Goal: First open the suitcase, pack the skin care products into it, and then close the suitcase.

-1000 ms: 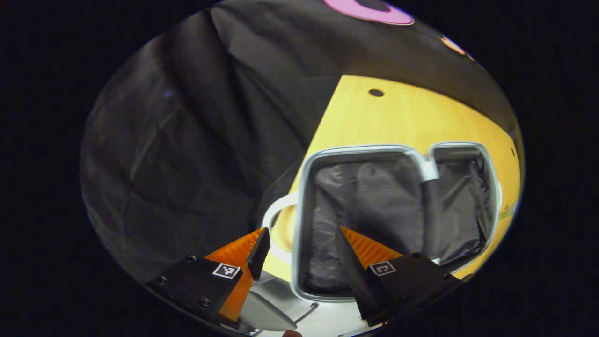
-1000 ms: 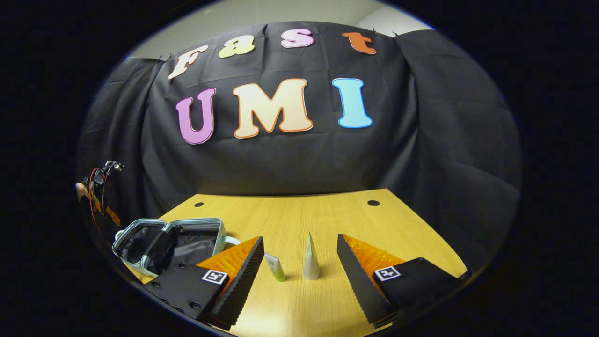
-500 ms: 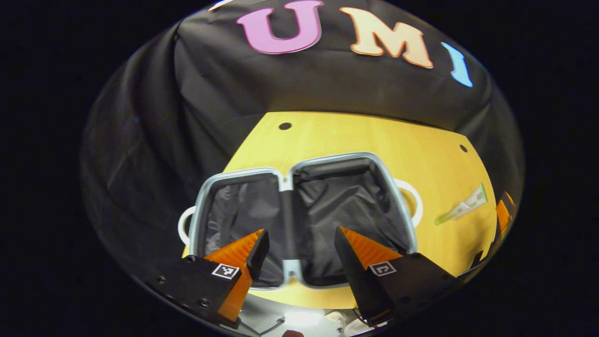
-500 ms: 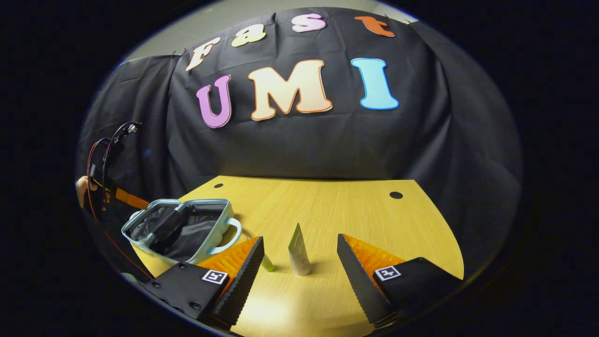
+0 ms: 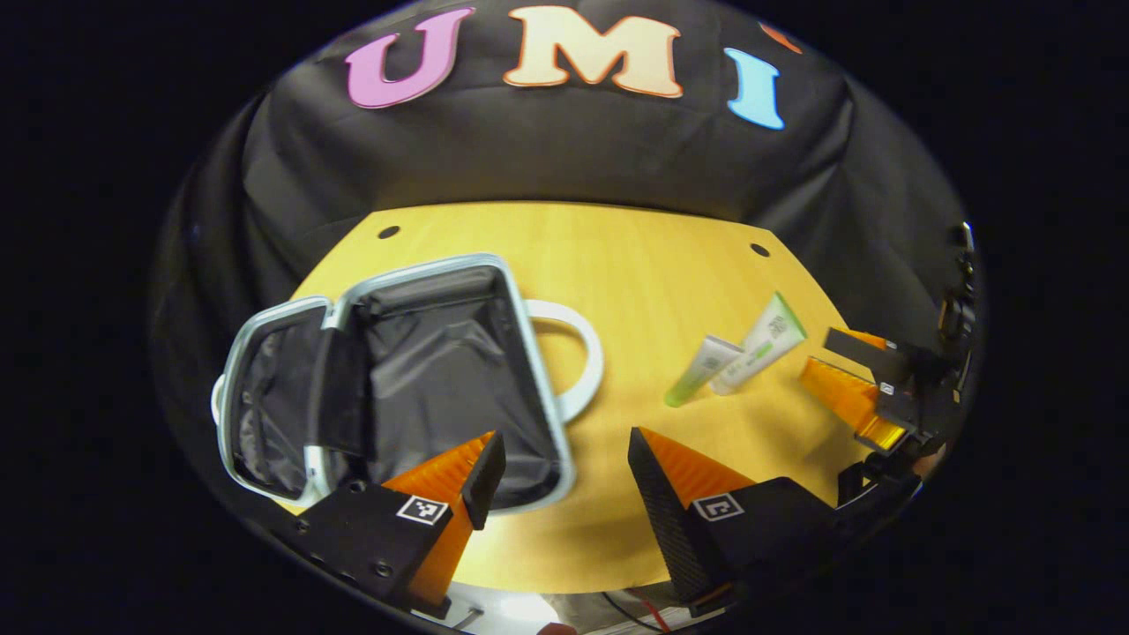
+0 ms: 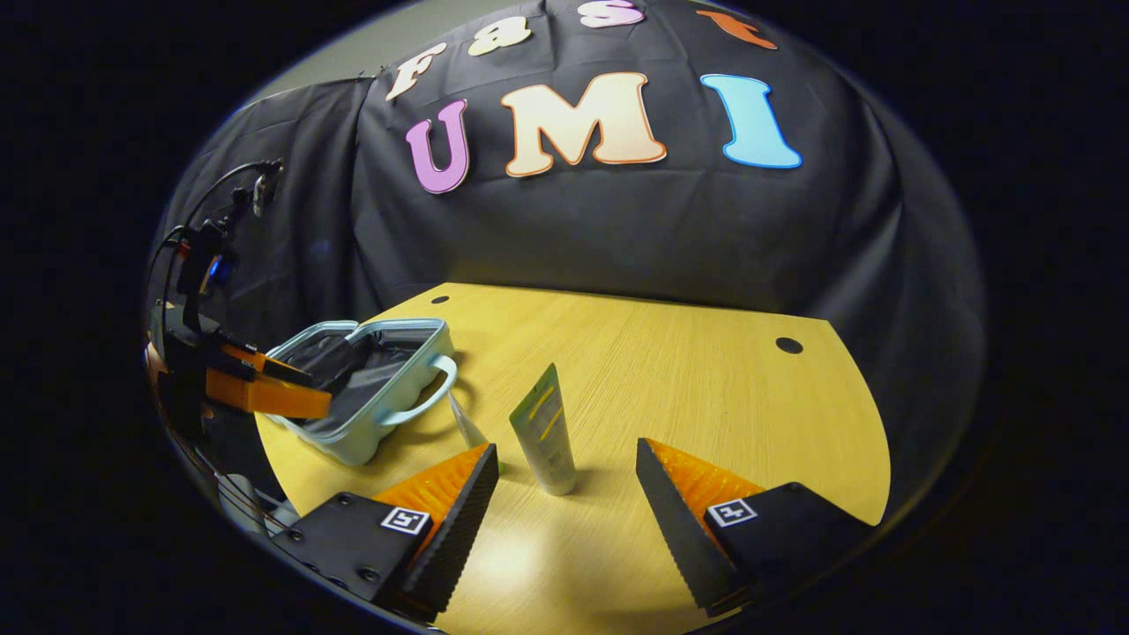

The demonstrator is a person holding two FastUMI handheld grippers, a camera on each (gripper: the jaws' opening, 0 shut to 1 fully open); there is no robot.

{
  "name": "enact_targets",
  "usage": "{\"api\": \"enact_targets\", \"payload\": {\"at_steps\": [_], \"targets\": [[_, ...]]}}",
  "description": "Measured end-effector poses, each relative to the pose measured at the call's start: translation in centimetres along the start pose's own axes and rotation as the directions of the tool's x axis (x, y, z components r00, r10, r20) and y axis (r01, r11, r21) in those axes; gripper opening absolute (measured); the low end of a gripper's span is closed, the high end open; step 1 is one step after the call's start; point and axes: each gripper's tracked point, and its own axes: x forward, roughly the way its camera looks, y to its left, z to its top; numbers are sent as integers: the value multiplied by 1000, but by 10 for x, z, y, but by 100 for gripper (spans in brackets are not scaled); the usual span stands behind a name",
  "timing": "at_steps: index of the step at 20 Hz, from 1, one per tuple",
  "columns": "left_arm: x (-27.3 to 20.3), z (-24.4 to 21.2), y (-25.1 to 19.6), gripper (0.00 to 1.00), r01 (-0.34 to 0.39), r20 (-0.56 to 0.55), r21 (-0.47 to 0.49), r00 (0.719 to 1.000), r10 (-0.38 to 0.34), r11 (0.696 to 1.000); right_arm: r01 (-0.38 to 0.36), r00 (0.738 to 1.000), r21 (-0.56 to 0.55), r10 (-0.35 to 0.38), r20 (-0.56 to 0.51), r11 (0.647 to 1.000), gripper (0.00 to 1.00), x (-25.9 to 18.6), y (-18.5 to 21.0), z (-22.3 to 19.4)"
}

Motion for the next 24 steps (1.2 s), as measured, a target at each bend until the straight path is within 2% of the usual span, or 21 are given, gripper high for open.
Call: {"api": "enact_targets", "payload": {"at_steps": [2, 7, 13, 16, 18, 19, 20, 21, 22, 23, 24], "targets": [[19, -1, -33, 84, 77, 24, -9, 997, -77, 997, -28, 999, 1, 28, -19, 1000, 98, 13, 5, -11], [61, -6, -73, 86, 160, 62, -32, 986, -157, 987, -69, 997, -78, 65, -51, 995, 99, 40, 9, -33], [103, -1, -82, 88, 152, 112, -91, 983, -142, 984, -76, 996, -130, 70, -56, 989, 98, 62, 7, -48], [118, 3, -78, 87, 130, 117, -120, 986, -116, 984, -78, 995, -117, 70, -69, 990, 97, 71, 5, -58], [125, 7, -84, 80, 144, 124, -129, 984, -128, 981, -86, 994, -108, 79, -72, 990, 97, 77, 10, -60], [128, 9, -85, 81, 146, 124, -120, 984, -131, 982, -85, 995, -117, 78, -70, 990, 97, 79, 10, -60], [131, 9, -87, 73, 148, 118, -101, 984, -136, 984, -86, 995, -126, 78, -68, 988, 97, 83, 12, -62], [135, 9, -88, 69, 146, 114, -81, 984, -136, 986, -87, 994, -132, 78, -71, 987, 94, 84, 12, -64], [138, 10, -93, 67, 158, 112, -65, 982, -151, 985, -92, 994, -129, 83, -75, 987, 97, 85, 12, -67], [140, 11, -98, 61, 177, 113, -55, 979, -170, 983, -98, 993, -123, 89, -76, 988, 97, 86, 13, -68], [143, 12, -98, 56, 165, 117, -47, 981, -158, 985, -98, 993, -115, 90, -77, 988, 94, 89, 13, -68]]}}
